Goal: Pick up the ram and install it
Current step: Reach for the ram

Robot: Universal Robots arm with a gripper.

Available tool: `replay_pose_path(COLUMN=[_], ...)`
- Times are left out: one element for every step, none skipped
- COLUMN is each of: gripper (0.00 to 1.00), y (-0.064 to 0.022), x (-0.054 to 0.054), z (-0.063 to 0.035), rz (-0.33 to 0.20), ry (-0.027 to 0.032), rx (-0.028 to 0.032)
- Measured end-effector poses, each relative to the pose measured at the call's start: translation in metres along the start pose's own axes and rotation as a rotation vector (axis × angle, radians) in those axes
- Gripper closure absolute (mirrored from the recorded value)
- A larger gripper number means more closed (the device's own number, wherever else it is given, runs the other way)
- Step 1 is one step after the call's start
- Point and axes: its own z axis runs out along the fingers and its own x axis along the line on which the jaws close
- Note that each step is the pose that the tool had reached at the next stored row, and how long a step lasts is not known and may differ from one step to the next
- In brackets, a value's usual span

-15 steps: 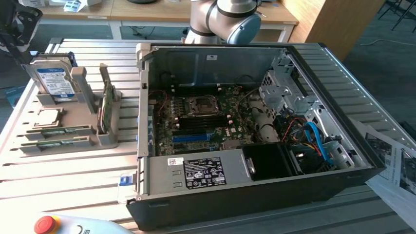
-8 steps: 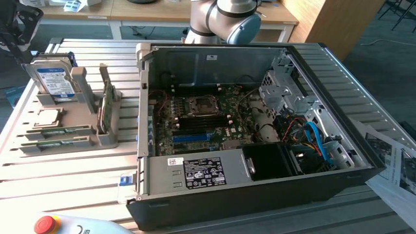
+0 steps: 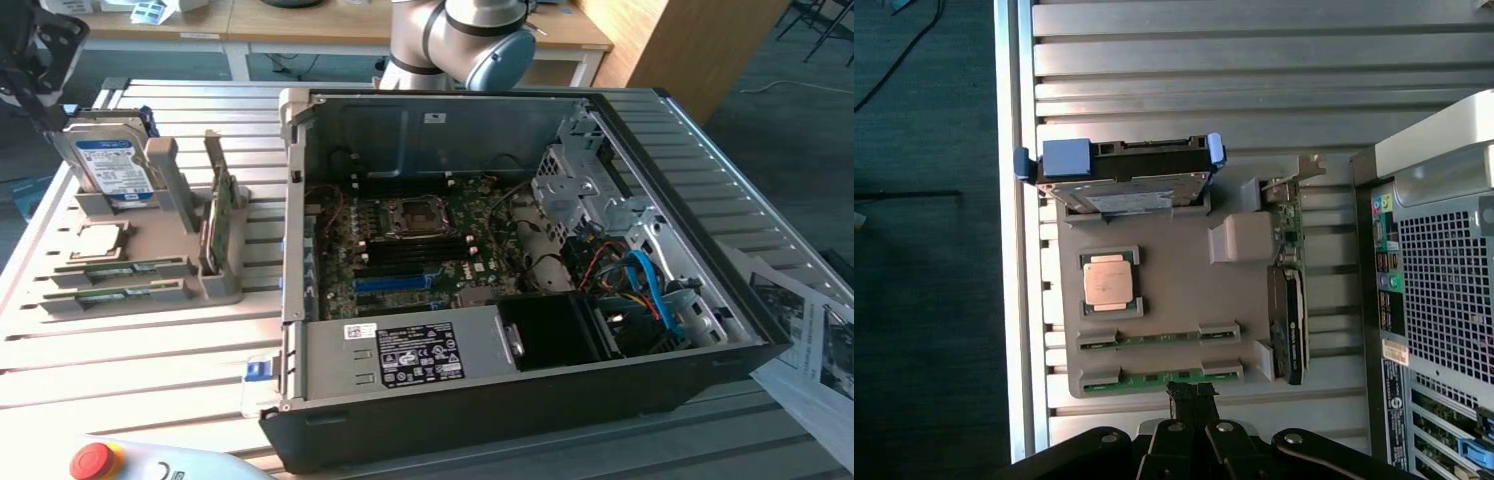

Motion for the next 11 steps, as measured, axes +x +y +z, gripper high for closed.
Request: replay_pose_path(gripper=[0.89,0.89,0.89,0.89,0.89,0.89,0.89,0.89,0.89,0.89,0.89], y=[0.0000,-0.0001,-0.0001,-0.0001,-0.0002,-0.0002,-0.0002,-0.0003,-0.0003,-0.0004,-0.0004], x=[0.0001,0.0003,0.0004,0.0005,0.0006,0.0007,0.0009,0.0010,0.0012,0.0013,0.0015], z=[0.0005,0.0010,0.0016,0.0021,0.0027,0.0033,0.0040,0.0047,0.0054,0.0061,0.0068], rz=[0.000,0.000,0.000,0.000,0.000,0.000,0.000,0.000,0.000,0.000,0.000], ry=[0.0000,0.0001,0.0001,0.0002,0.0003,0.0004,0.0004,0.0004,0.0006,0.0007,0.0009], rx=[0.0000,0.0001,0.0000,0.0001,0.0001,0.0001,0.0001,0.0001,0.0001,0.0001,0.0001])
